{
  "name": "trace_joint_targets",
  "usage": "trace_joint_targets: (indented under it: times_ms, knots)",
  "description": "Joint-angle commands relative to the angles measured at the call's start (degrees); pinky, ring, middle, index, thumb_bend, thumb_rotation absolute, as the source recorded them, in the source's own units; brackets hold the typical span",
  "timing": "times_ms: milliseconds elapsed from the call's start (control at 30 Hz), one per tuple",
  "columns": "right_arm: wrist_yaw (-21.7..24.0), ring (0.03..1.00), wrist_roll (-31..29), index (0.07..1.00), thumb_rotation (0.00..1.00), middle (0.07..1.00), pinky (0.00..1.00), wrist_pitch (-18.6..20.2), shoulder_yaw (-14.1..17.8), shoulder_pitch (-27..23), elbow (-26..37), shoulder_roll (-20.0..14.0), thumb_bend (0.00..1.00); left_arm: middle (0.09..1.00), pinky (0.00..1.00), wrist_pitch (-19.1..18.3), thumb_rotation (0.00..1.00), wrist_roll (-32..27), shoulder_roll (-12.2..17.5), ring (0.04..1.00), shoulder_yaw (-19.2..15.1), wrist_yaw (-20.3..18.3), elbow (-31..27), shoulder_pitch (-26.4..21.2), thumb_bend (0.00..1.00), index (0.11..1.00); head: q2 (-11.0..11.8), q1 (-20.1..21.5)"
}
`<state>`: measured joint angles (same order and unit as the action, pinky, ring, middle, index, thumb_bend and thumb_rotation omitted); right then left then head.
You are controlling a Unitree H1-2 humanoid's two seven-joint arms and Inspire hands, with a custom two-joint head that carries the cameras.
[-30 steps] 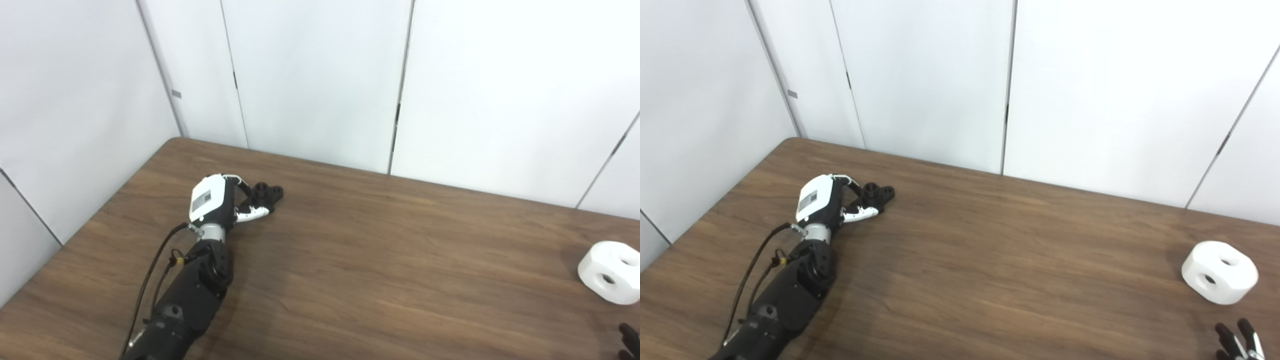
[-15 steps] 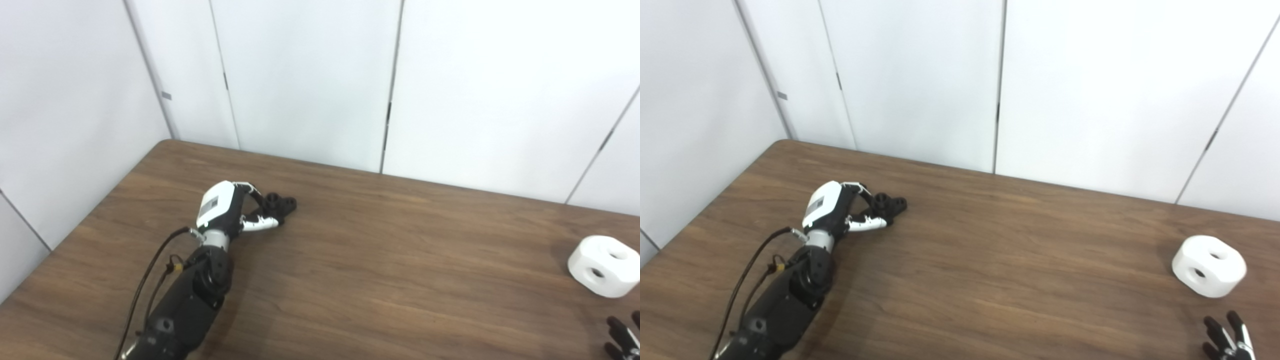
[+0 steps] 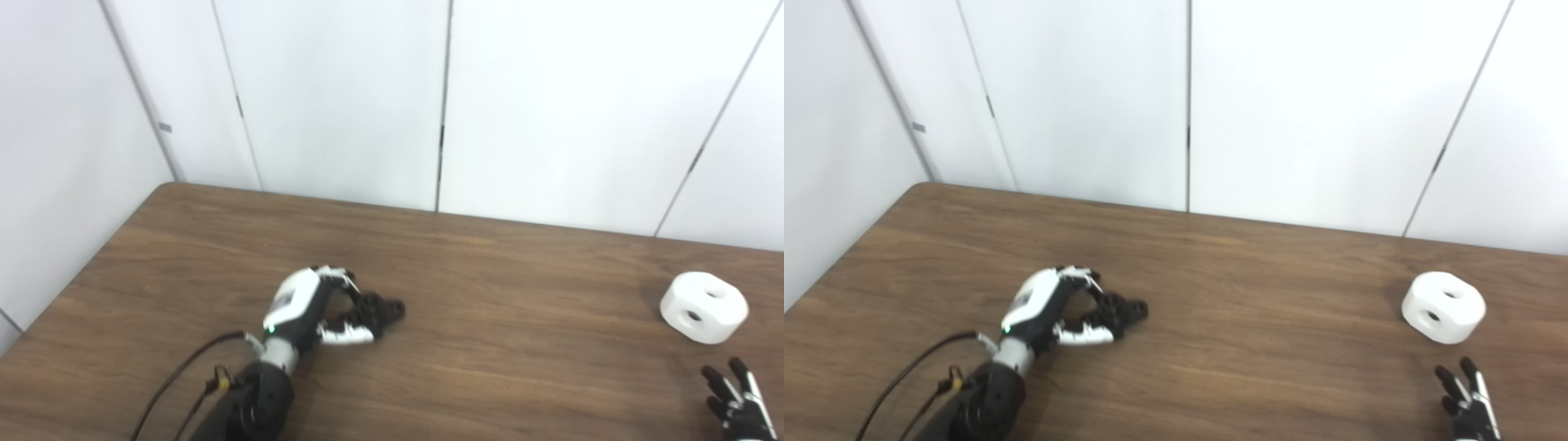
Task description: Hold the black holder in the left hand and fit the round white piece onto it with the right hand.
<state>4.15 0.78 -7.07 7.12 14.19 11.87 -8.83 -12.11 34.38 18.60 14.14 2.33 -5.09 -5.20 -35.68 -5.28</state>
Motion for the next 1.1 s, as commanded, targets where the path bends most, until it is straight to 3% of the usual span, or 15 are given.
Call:
trace_joint_targets:
  times_ms: [0,233,567,700,1067]
  knots:
    - [-0.5,0.961,0.2,1.000,1.00,0.923,0.98,0.5,-1.5,1.4,-1.0,1.9,0.58,0.822,0.99,2.0,0.05,1.4,0.2,0.910,0.7,-0.6,-3.0,0.3,0.52,0.487,-0.2,0.4]
    - [-1.4,0.961,1.6,1.000,0.99,0.926,1.00,1.8,-3.5,2.2,1.5,3.1,0.57,0.818,1.00,2.8,0.05,3.0,-2.0,0.904,4.3,-4.2,-9.8,5.6,0.52,0.487,-2.4,4.8]
    - [-4.8,0.958,5.0,0.997,1.00,0.926,0.97,4.9,-6.9,2.9,5.1,3.9,0.57,0.815,0.97,7.0,0.05,10.3,-0.8,0.902,9.6,-7.4,-12.0,8.2,0.52,0.487,-5.3,10.6]
    - [-5.6,0.965,4.8,1.000,1.00,0.927,0.99,5.7,-7.8,3.1,6.3,3.8,0.55,0.815,0.96,9.3,0.05,11.8,-0.4,0.909,10.2,-7.3,-12.7,9.8,0.52,0.486,-6.2,11.5]
    - [-6.1,0.958,3.7,1.000,1.00,0.926,1.00,6.5,-8.0,3.6,8.2,2.8,0.55,0.815,0.95,11.3,0.05,13.8,-1.5,0.907,10.2,-7.3,-12.8,13.4,0.52,0.487,-7.4,12.3]
